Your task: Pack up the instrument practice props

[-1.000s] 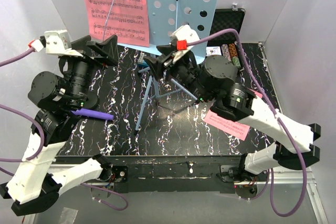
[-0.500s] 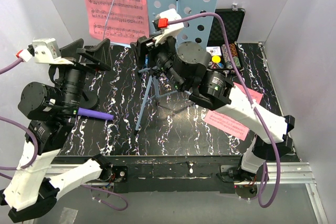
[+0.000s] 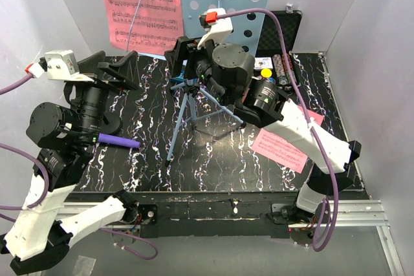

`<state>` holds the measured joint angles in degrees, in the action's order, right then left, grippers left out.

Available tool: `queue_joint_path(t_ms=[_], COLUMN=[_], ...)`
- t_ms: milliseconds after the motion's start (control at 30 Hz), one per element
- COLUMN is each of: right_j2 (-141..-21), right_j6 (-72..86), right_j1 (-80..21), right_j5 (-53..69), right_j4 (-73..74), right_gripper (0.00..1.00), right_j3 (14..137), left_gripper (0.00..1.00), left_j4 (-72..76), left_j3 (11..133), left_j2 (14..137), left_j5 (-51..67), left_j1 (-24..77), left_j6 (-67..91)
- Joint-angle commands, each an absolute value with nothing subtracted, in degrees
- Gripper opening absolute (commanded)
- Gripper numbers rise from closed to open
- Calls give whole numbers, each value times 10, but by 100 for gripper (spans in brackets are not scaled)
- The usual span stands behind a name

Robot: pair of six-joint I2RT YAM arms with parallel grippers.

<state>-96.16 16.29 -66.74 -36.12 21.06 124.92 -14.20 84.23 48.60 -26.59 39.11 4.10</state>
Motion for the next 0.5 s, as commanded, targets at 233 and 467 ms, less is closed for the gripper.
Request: queue_joint_path(t_ms=[233,467], right_j2=[-983,-1013], right_j6=[230,233], right_j1=[-651,-650], right_j5=[-361,-393], right_j4=[226,257], right_gripper=[72,72], right_j3=[1277,1320], left_gripper=[89,89], left_j4=[-141,-139], left_j3=[828,824], left_j2=[473,472], left_j5=[-265,-264], left_j1=[390,390], left_j6=[44,42])
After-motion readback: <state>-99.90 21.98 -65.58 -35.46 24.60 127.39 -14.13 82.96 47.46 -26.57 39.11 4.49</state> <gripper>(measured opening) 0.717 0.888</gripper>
